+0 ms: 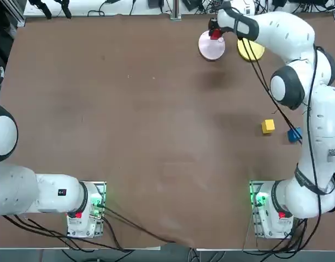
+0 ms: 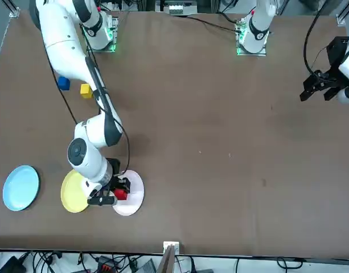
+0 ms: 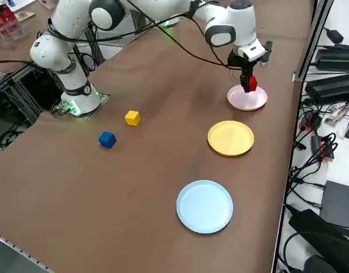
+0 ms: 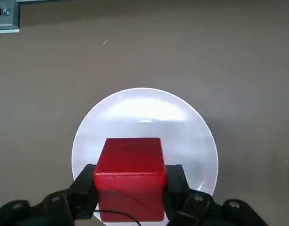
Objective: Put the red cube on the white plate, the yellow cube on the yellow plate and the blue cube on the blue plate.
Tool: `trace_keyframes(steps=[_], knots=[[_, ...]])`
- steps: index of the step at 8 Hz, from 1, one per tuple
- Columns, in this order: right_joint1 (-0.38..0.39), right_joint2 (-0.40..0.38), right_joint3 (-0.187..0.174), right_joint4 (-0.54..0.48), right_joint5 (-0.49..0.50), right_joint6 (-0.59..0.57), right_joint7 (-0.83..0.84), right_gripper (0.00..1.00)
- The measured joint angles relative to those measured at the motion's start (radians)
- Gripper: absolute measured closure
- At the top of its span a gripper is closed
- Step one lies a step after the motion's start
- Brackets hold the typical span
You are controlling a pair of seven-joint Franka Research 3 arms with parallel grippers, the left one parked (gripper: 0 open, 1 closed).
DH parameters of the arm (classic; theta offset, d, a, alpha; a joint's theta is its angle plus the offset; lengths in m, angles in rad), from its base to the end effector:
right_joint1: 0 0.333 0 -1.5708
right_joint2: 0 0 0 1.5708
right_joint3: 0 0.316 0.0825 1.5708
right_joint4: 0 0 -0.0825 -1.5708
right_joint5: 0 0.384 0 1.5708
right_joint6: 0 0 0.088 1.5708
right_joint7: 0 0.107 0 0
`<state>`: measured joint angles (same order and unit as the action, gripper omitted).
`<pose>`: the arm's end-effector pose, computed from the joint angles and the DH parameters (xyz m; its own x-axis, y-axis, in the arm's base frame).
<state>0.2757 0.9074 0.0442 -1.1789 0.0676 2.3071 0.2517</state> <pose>0.7470 0.2376 0.2604 0.9825 -0.0063 0.1863 0.0211 -0.9893 -0.1444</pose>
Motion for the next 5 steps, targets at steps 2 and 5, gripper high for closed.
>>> trace_keyframes(steps=[2, 5], knots=[[0.009, 0.033, -0.001, 0.0, -0.01, 0.023, 0.0, 0.3], [0.016, 0.064, -0.003, 0.001, -0.056, 0.034, 0.0, 0.28]])
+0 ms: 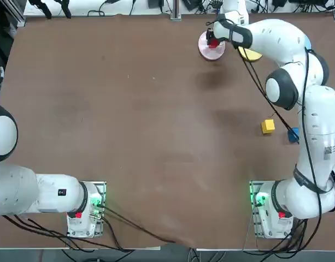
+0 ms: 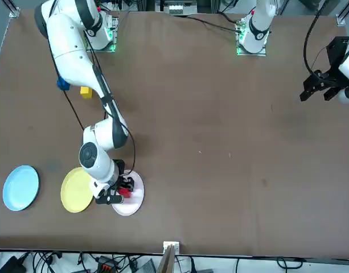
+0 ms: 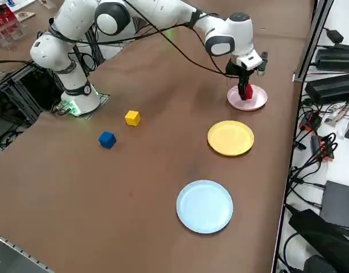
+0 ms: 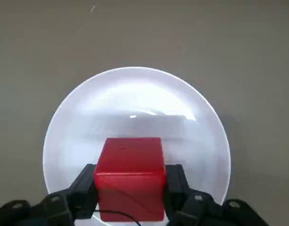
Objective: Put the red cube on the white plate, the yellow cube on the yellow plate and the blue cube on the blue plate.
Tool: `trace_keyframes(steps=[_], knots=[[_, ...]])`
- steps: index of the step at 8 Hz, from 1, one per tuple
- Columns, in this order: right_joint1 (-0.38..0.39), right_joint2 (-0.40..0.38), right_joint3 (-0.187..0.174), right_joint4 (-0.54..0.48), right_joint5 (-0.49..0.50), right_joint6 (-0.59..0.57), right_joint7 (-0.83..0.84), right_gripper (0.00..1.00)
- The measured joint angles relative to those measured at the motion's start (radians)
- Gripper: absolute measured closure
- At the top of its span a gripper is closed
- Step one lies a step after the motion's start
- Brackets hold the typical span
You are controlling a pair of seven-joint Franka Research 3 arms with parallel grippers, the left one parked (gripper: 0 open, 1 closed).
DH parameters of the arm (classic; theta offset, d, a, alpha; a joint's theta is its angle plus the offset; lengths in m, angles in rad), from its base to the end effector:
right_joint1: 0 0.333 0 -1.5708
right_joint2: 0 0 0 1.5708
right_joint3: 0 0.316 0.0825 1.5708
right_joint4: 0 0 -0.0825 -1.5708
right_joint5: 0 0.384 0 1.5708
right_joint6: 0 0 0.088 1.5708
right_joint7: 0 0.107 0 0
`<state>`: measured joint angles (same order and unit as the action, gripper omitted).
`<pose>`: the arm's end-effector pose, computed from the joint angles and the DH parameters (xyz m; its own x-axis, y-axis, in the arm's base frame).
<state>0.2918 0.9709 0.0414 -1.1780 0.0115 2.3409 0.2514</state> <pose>0.7412 0.2461 0.2147 0.9838 0.0445 0.1739 0.0609 -0.9941 -0.0899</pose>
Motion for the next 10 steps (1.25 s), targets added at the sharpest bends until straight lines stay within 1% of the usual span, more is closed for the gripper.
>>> trace_keyframes(steps=[1, 2, 5, 6, 8, 10], knots=[[0.0, 0.005, -0.001, 0.0, -0.012, 0.017, 0.0, 0.13], [0.0, 0.005, -0.002, 0.001, -0.018, 0.037, 0.0, 0.01], [-0.003, -0.007, -0.003, 0.033, -0.01, 0.031, 0.006, 0.0], [-0.009, -0.038, -0.006, 0.047, 0.007, -0.021, 0.008, 0.0], [-0.045, -0.147, -0.01, 0.069, 0.032, -0.195, 0.008, 0.0], [-0.087, -0.286, -0.012, 0.069, 0.037, -0.367, 0.006, 0.0]])
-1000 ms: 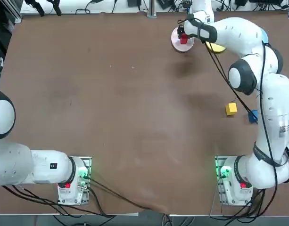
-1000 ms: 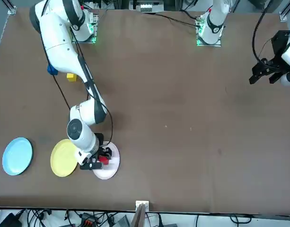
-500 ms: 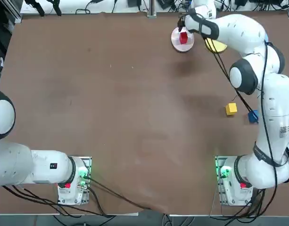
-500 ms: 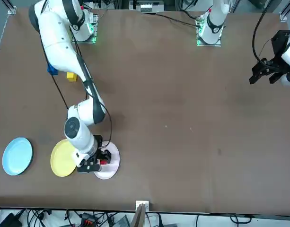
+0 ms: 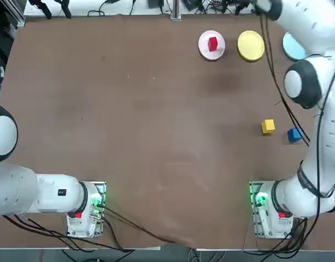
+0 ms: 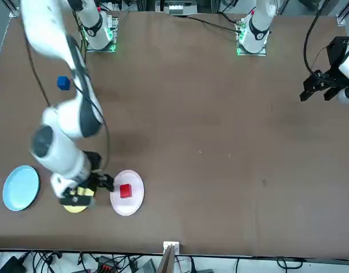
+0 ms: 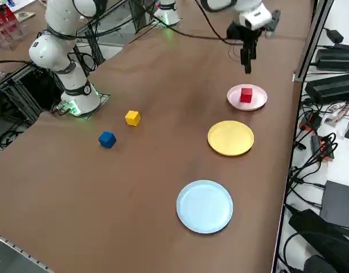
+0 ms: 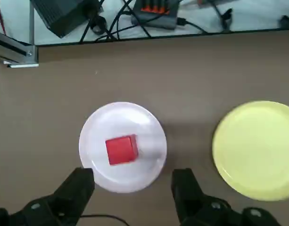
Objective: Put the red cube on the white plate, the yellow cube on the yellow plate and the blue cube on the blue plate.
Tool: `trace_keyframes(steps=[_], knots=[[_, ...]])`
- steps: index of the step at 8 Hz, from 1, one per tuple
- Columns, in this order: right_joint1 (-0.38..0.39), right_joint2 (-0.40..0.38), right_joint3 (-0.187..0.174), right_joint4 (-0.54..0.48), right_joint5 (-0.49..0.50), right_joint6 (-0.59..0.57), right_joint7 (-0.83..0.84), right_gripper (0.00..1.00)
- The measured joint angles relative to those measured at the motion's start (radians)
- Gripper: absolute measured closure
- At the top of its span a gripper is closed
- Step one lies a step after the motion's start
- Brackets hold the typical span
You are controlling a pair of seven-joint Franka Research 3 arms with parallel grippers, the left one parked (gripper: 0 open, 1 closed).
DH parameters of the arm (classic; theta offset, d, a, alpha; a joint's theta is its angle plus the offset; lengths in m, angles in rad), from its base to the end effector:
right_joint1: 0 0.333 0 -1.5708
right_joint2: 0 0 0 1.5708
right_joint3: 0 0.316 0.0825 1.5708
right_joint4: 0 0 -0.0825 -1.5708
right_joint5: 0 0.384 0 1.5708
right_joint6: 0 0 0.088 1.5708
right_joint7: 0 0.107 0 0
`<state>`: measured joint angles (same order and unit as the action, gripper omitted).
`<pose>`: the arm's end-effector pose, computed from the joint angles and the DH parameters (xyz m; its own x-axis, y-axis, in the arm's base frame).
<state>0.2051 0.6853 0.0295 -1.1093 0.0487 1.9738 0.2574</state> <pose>0.7423 0.1735 0.4313 0.9864 -0.0542 0.1549 -0.0374 -0.9933 -0.1091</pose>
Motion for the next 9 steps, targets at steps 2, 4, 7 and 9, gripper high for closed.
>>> trace_keyframes(steps=[2, 4, 7, 9], knots=[[-0.05, -0.111, -0.004, -0.006, -0.002, -0.241, -0.032, 0.0], [-0.137, -0.194, -0.01, -0.031, -0.007, -0.533, -0.114, 0.0], [-0.247, -0.27, -0.011, -0.107, -0.029, -0.66, -0.152, 0.01], [-0.256, -0.363, -0.01, -0.276, -0.05, -0.621, -0.152, 0.0]])
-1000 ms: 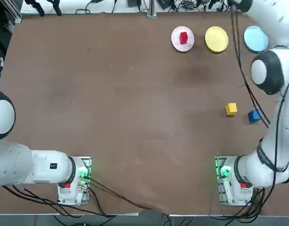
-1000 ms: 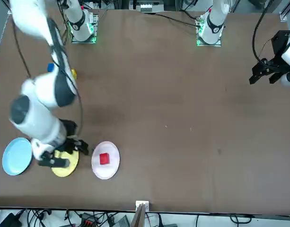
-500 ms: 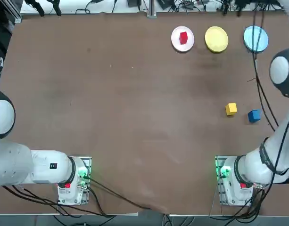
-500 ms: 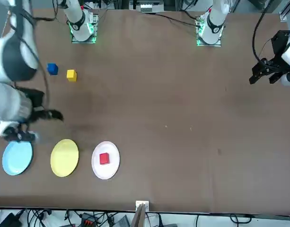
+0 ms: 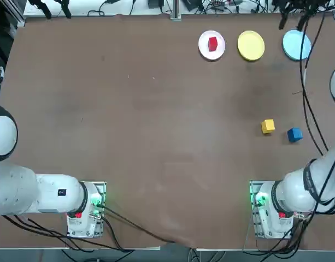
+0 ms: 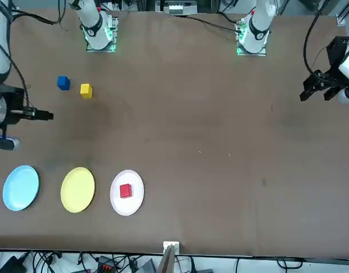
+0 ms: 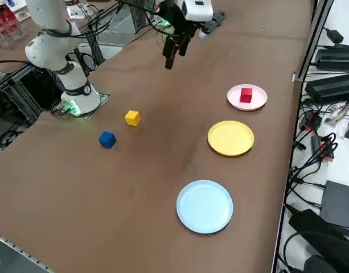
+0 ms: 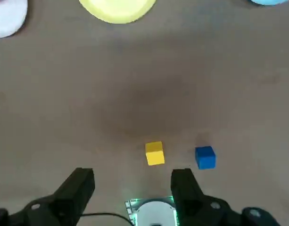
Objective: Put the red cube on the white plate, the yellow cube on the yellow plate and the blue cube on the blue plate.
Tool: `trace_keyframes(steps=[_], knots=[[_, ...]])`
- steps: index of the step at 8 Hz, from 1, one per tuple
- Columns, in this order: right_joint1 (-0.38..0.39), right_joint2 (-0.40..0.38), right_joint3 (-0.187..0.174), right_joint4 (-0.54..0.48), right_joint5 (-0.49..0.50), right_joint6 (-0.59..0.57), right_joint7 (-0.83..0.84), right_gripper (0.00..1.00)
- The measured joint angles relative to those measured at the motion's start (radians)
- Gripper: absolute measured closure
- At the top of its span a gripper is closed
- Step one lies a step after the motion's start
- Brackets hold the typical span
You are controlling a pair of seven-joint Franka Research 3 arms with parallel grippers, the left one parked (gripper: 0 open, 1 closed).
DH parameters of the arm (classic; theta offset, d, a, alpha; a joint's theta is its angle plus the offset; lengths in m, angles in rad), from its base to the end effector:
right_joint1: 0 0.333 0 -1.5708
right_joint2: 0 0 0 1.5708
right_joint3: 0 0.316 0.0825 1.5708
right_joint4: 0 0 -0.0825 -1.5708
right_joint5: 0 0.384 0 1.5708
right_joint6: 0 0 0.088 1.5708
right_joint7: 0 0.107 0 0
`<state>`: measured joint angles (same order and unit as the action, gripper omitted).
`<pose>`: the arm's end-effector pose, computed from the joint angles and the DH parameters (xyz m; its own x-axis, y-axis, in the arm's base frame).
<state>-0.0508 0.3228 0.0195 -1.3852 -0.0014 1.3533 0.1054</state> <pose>0.6151 -0.0211 0.5048 0.9288 -0.1334 -0.3458 -0.1305 -0.9909 0.0318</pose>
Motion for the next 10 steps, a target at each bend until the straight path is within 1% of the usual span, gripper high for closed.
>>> trace_keyframes(steps=[2, 3, 4, 6, 8, 10], knots=[[0.001, -0.125, 0.006, -0.296, -0.01, 0.119, -0.034, 0.0], [-0.003, -0.179, 0.005, -0.445, -0.017, 0.176, -0.084, 0.0], [-0.021, -0.224, 0.002, -0.569, -0.021, 0.217, -0.139, 0.0], [-0.065, -0.278, -0.003, -0.75, -0.021, 0.303, -0.207, 0.0], [-0.067, -0.309, 0.003, -0.903, -0.02, 0.461, -0.213, 0.0], [-0.067, -0.337, 0.005, -1.028, -0.02, 0.626, -0.212, 0.0]])
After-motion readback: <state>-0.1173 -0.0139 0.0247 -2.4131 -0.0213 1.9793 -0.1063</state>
